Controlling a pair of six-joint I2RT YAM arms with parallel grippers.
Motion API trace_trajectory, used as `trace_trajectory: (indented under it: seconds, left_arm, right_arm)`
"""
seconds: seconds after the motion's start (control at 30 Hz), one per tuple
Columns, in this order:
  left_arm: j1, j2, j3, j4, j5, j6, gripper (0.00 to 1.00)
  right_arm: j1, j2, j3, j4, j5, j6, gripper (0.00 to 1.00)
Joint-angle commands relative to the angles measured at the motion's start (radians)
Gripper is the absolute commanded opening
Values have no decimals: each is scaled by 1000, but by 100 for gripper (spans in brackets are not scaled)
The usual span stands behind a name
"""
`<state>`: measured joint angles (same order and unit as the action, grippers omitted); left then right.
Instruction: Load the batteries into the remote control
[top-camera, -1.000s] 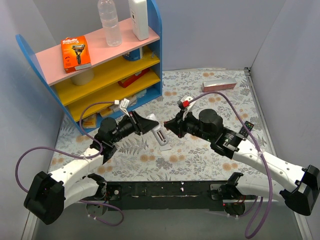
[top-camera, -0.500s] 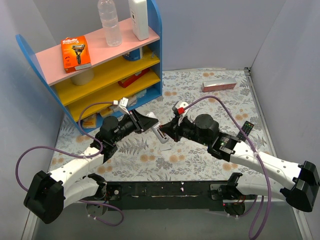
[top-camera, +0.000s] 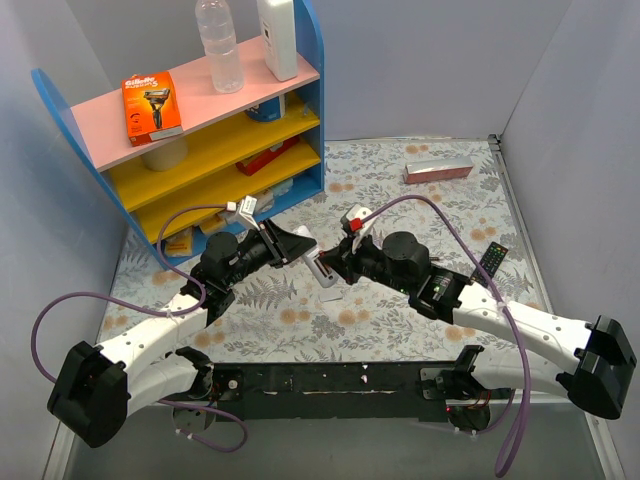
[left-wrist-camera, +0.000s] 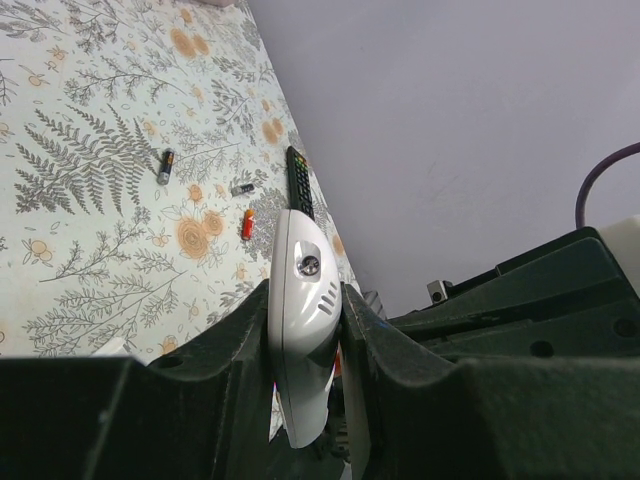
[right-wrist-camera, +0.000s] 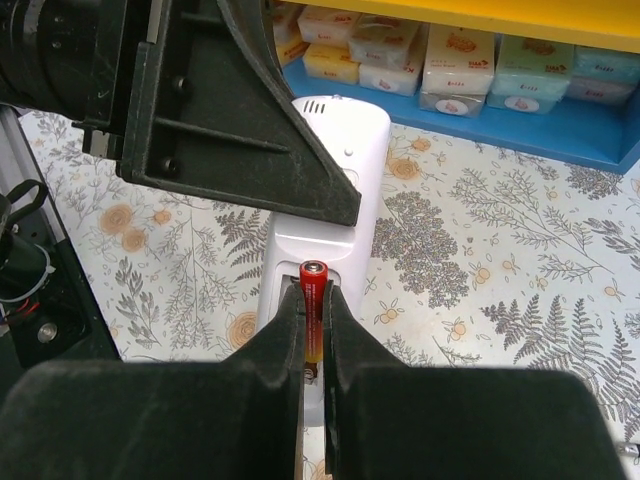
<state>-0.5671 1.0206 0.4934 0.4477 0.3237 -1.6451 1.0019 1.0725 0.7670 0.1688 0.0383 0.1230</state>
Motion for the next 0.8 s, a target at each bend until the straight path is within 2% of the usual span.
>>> trace_trajectory:
  seconds: [0.0,0.37,0.77]
  left_arm:
    - [-4,-14,43,11,-5,-5,0]
    - [-5,-4,60,3,-17,-9,0]
    - [-4,1,74,-32,-23,-1,0]
  right_arm:
    - [6,9,-17,74,12,-11,1]
    - [6,21,-47,80,23,-20,1]
    - [7,30,-63,72,28,-26,15]
